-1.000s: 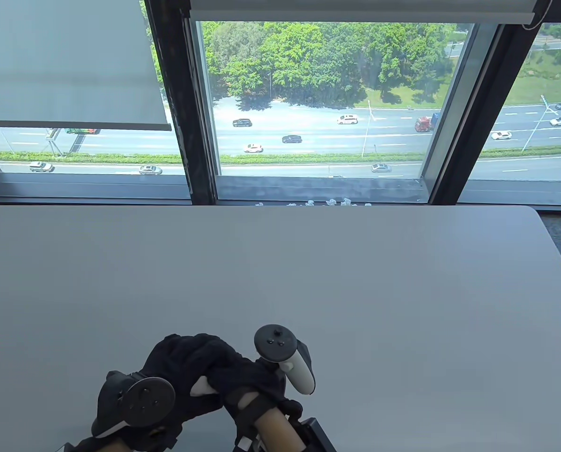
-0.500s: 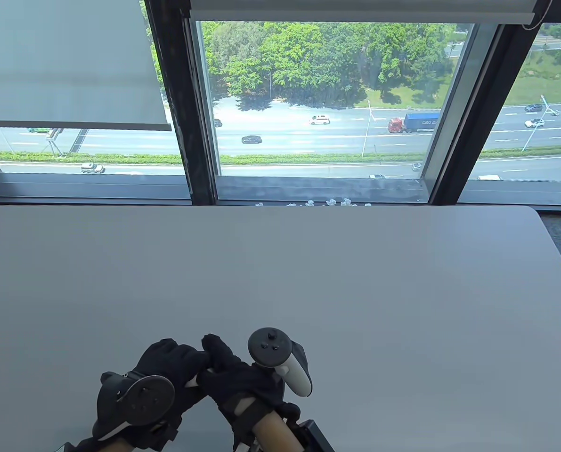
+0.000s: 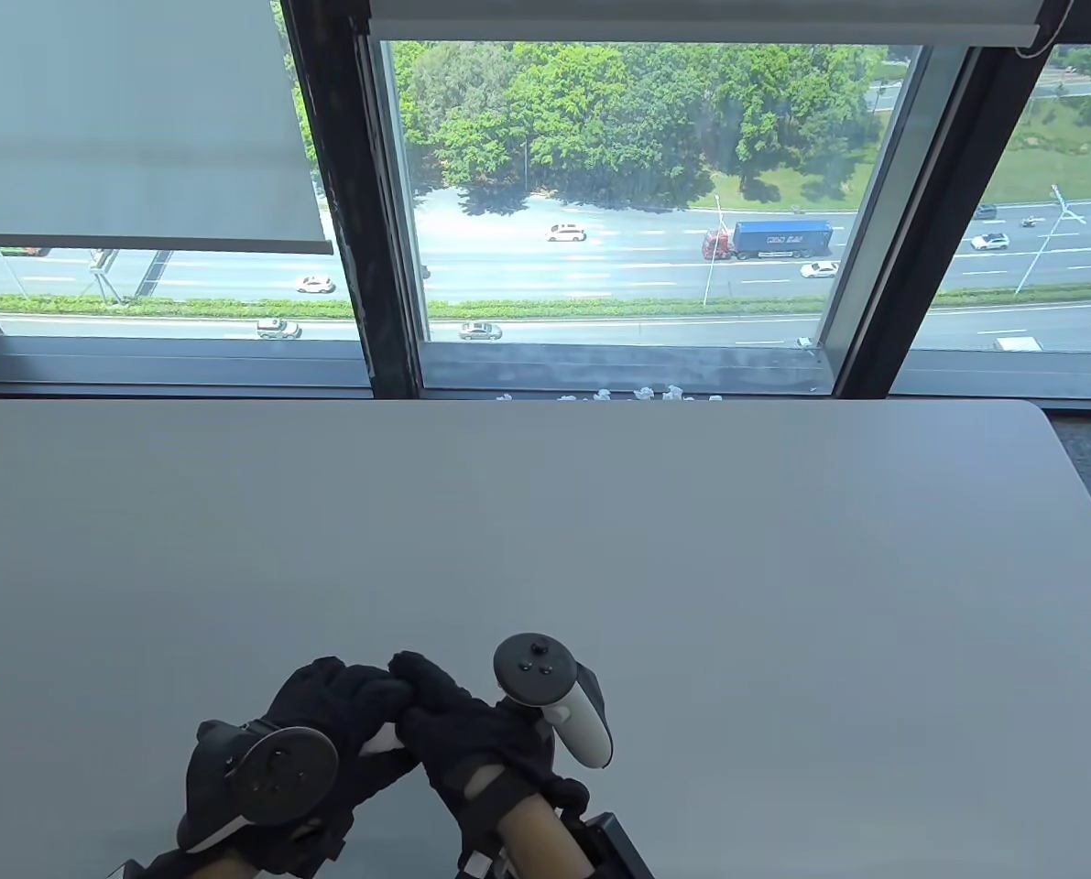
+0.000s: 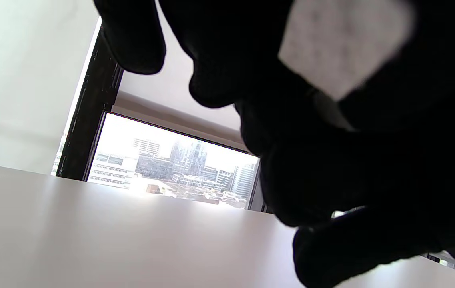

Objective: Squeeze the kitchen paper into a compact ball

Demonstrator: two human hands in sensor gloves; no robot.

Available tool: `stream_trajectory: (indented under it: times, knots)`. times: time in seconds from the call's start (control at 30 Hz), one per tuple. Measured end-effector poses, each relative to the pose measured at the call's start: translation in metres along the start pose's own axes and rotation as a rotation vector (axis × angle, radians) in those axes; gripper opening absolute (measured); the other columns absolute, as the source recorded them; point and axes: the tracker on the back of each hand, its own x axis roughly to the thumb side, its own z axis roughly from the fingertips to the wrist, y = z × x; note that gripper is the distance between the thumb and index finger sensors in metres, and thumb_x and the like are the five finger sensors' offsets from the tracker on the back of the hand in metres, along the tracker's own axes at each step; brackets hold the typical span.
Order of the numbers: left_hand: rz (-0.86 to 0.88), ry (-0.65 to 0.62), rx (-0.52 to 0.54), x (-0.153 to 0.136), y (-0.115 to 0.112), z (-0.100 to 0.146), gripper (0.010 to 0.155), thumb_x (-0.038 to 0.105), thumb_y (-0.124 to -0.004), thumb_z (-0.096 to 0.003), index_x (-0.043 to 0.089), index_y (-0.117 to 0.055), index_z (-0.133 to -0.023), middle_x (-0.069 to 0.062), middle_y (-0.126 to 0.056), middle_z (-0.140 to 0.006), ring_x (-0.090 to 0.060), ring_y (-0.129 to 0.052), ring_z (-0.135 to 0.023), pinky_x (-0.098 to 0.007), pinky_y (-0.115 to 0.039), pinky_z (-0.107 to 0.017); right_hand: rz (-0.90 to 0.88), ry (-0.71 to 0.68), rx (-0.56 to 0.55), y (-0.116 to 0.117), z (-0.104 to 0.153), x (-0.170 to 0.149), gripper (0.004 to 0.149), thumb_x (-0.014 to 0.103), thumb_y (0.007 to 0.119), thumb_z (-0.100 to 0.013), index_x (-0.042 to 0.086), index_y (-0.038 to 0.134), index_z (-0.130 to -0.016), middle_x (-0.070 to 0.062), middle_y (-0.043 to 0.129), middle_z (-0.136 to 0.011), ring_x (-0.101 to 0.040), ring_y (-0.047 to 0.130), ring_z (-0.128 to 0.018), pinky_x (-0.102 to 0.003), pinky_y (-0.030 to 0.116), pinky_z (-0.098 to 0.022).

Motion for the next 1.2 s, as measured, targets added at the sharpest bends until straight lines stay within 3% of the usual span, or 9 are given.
stream_trajectory:
  times: [0.1, 0.4, 0.57, 0.8, 0.9, 0.97, 1.07, 1.13, 1.2]
  knots:
    - [-0.016, 0.017, -0.001, -0.003, 0.001, 0.000, 0.055, 0.057, -0.101, -0.0296, 0.041, -0.083, -0.079, 0.016, -0.095, -0.075, -0.001, -0.100, -0.057, -0.049, -0.075, -0.077, 0.071, -0.006, -0.010, 0.000, 0.000, 0.003, 0.083, 0.071, 0.055, -0.057, 0.024, 0.015, -0.113, -0.003, 0.046, -0.111, -0.026, 0.065, -0.102, -0.057, 0.048, -0.078]
    - [-0.126, -0.029, -0.009, 0.007, -0.007, 0.003, 0.056, 0.060, -0.100, -0.0294, 0.041, -0.082, -0.079, 0.017, -0.094, -0.077, -0.002, -0.099, -0.060, -0.050, -0.073, -0.079, 0.108, 0.123, 0.020, 0.002, -0.006, -0.007, 0.067, 0.063, 0.057, -0.059, 0.021, 0.039, -0.107, -0.005, 0.061, -0.103, -0.027, 0.077, -0.092, -0.056, 0.053, -0.075]
    - [-0.023, -0.074, -0.079, 0.007, -0.009, 0.002, 0.084, 0.070, -0.093, -0.0273, 0.046, -0.059, -0.100, 0.018, -0.070, -0.106, -0.006, -0.084, -0.090, -0.054, -0.062, -0.085, 0.069, 0.087, -0.024, -0.005, -0.002, -0.003, 0.044, 0.050, 0.051, -0.060, 0.027, 0.056, -0.097, -0.001, 0.068, -0.099, -0.025, 0.082, -0.088, -0.056, 0.054, -0.075]
    - [-0.058, -0.094, -0.045, 0.011, -0.007, 0.005, 0.093, 0.072, -0.092, -0.0261, 0.048, -0.049, -0.104, 0.019, -0.060, -0.112, -0.006, -0.079, -0.095, -0.054, -0.059, -0.086, 0.056, 0.049, 0.046, -0.003, -0.005, -0.003, 0.041, 0.050, 0.050, -0.059, 0.030, 0.062, -0.093, 0.002, 0.072, -0.096, -0.023, 0.085, -0.086, -0.055, 0.053, -0.076]
    - [-0.058, -0.090, -0.029, 0.012, -0.006, 0.005, 0.086, 0.069, -0.095, -0.0267, 0.045, -0.058, -0.100, 0.018, -0.068, -0.107, -0.005, -0.083, -0.090, -0.054, -0.062, -0.085, 0.050, 0.056, 0.058, 0.000, -0.006, -0.004, 0.044, 0.053, 0.050, -0.059, 0.030, 0.060, -0.095, 0.001, 0.072, -0.097, -0.023, 0.084, -0.087, -0.055, 0.053, -0.077]
    - [-0.080, -0.078, -0.009, 0.012, -0.002, 0.004, 0.079, 0.065, -0.098, -0.0256, 0.042, -0.067, -0.095, 0.017, -0.080, -0.095, -0.002, -0.091, -0.078, -0.052, -0.068, -0.082, 0.056, 0.064, 0.064, 0.001, -0.008, -0.006, 0.048, 0.057, 0.050, -0.058, 0.030, 0.057, -0.097, 0.001, 0.071, -0.098, -0.023, 0.084, -0.088, -0.055, 0.053, -0.077]
    - [-0.049, -0.042, 0.047, 0.007, 0.004, 0.004, 0.059, 0.056, -0.101, -0.0283, 0.043, -0.080, -0.082, 0.019, -0.093, -0.077, 0.000, -0.098, -0.058, -0.048, -0.074, -0.079, 0.062, 0.057, 0.067, 0.003, -0.007, -0.004, 0.065, 0.067, 0.054, -0.057, 0.025, 0.043, -0.106, -0.001, 0.062, -0.104, -0.024, 0.077, -0.095, -0.055, 0.051, -0.077]
    - [-0.039, -0.012, 0.054, 0.004, 0.007, 0.002, 0.054, 0.054, -0.103, -0.0286, 0.042, -0.083, -0.077, 0.018, -0.096, -0.071, 0.000, -0.100, -0.052, -0.047, -0.077, -0.077, 0.079, 0.046, 0.040, 0.003, -0.003, 0.000, 0.081, 0.073, 0.055, -0.055, 0.021, 0.026, -0.110, -0.006, 0.049, -0.109, -0.029, 0.067, -0.102, -0.057, 0.049, -0.077]
    - [-0.037, 0.003, 0.054, 0.001, 0.009, 0.002, 0.053, 0.054, -0.103, -0.0284, 0.041, -0.084, -0.076, 0.018, -0.097, -0.069, 0.000, -0.100, -0.050, -0.047, -0.077, -0.076, 0.106, 0.041, 0.019, 0.000, -0.002, 0.001, 0.084, 0.075, 0.056, -0.054, 0.021, 0.024, -0.110, -0.007, 0.046, -0.110, -0.029, 0.066, -0.102, -0.058, 0.049, -0.077]
